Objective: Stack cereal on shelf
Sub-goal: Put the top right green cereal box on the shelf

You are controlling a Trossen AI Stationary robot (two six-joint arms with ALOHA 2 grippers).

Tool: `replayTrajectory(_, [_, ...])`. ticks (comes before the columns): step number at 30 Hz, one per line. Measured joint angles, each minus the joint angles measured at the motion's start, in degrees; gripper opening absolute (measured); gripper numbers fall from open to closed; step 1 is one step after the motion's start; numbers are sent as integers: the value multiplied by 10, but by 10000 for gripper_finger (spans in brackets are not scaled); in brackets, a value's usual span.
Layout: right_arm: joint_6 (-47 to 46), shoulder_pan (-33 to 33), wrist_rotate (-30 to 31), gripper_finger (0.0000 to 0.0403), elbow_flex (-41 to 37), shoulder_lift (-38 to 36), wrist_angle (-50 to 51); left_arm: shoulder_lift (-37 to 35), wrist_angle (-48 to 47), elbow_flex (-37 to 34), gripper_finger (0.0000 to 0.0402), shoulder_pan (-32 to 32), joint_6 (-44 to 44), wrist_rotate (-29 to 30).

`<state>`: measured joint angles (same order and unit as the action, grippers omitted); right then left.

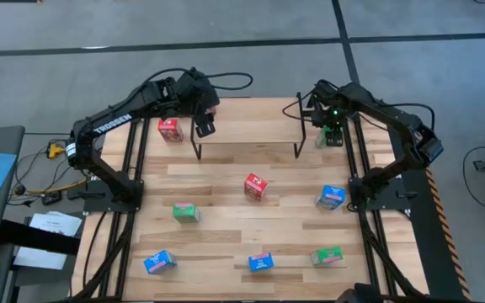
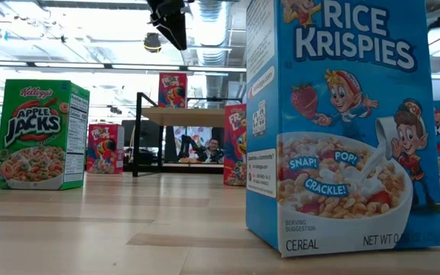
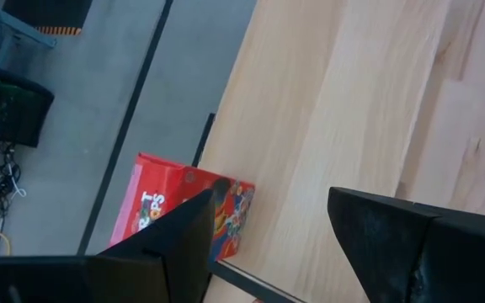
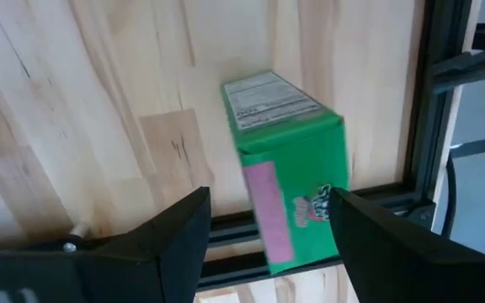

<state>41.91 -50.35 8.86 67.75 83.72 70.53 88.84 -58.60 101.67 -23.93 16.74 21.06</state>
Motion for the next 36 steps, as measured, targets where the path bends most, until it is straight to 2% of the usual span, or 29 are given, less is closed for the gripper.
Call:
replayTrajectory(11, [-2,0,5,265,-23,-1,-41,0,-11,0,224,-16,0,-14])
replayTrajectory(24, [-18,6,33,265,-6,-1,-58,0,-11,0,224,-17,0,-26])
replayTrajectory(36, [-14,-19,3,265,2,0,-37,0,-11,0,224,-17,1,-25])
